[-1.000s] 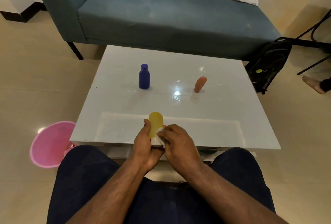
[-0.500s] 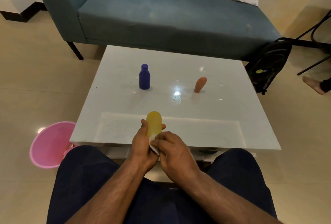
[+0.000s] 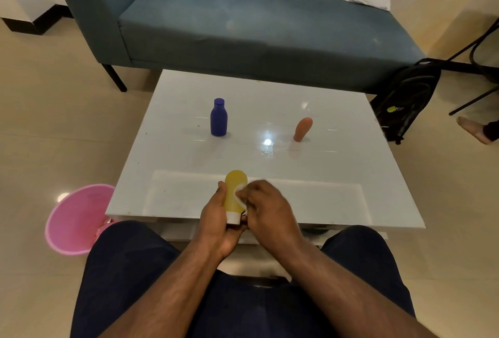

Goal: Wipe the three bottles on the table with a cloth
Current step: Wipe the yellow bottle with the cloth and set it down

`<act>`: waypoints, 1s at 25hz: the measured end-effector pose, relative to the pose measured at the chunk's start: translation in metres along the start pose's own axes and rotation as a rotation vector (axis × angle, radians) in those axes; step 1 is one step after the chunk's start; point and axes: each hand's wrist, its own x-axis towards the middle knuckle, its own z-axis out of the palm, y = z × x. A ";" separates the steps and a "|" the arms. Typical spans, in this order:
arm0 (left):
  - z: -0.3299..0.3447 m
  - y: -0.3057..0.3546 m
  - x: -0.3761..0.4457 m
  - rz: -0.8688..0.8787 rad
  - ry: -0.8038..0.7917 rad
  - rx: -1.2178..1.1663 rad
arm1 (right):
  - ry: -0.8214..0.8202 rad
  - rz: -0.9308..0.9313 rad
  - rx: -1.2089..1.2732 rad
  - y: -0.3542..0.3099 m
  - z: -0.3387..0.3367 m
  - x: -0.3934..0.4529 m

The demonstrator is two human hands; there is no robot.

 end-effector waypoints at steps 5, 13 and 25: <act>0.003 -0.002 -0.002 0.026 0.016 0.049 | 0.081 0.115 0.039 0.003 -0.006 0.026; 0.006 -0.001 -0.006 0.122 -0.072 0.085 | 0.077 0.129 0.102 -0.002 -0.010 0.017; 0.009 -0.006 -0.012 0.049 -0.091 0.172 | 0.114 0.161 0.103 -0.004 -0.009 0.018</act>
